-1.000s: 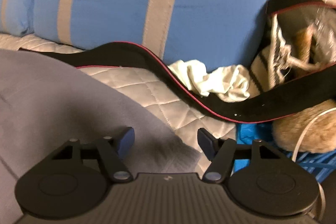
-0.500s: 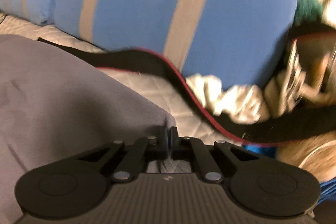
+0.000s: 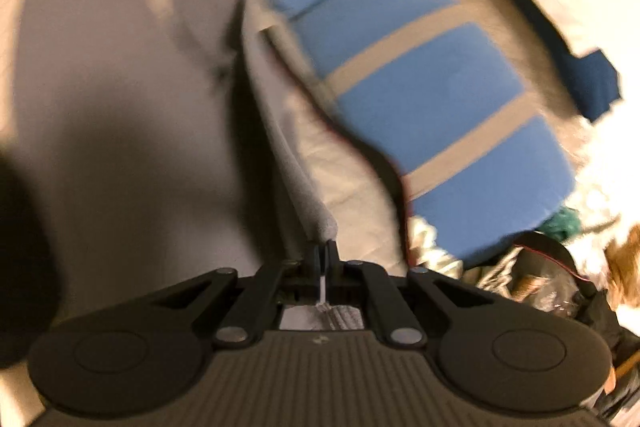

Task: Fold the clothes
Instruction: 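Grasp the ribbed cuff again with the right gripper and lift it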

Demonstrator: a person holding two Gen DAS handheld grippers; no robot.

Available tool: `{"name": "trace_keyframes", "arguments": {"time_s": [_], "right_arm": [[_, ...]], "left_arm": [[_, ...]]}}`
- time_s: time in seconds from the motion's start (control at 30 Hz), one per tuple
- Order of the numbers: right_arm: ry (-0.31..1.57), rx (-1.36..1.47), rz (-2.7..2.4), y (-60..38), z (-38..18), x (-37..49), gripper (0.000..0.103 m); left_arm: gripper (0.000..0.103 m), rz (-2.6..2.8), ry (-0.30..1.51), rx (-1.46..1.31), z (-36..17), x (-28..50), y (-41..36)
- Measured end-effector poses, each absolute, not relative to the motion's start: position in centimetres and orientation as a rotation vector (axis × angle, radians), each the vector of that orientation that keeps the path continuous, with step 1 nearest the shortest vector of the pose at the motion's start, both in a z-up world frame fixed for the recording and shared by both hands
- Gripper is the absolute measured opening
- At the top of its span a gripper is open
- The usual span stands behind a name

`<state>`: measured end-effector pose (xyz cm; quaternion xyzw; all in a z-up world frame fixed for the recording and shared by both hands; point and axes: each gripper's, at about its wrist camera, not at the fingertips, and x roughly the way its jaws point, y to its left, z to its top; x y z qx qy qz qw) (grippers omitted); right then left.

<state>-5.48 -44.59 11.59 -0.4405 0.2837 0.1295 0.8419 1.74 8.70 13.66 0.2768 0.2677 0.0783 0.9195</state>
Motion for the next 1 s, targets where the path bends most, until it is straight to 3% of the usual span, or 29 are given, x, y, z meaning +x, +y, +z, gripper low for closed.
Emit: {"name": "trace_keyframes", "arguments": {"time_s": [0.13, 0.23, 0.27, 0.43, 0.77, 1.0], "right_arm": [[0.629, -0.967, 0.289, -43.9, 8.8, -7.5, 0.002], [0.615, -1.008, 0.27, -43.5, 7.3, -7.9, 0.026], [0.614, -1.025, 0.264, -43.3, 6.8, -7.9, 0.027], [0.606, -1.111, 0.233, -43.1, 5.2, -7.9, 0.052], [0.514, -1.148, 0.186, -42.6, 5.5, -7.4, 0.066], [0.61, -1.188, 0.249, -42.8, 4.5, -5.5, 0.064]], "left_arm": [[0.071, 0.137, 0.532, 0.567, 14.6, 0.6, 7.6], [0.07, 0.115, 0.522, 0.576, 15.2, -0.2, 6.7], [0.07, 0.112, 0.516, 0.579, 15.5, -0.5, 6.4], [0.071, 0.094, 0.495, 0.583, 16.7, -2.0, 5.5], [0.07, 0.079, 0.519, 0.605, 16.2, -2.9, 5.1], [0.071, 0.069, 0.535, 0.599, 15.5, -2.4, 4.8]]}}
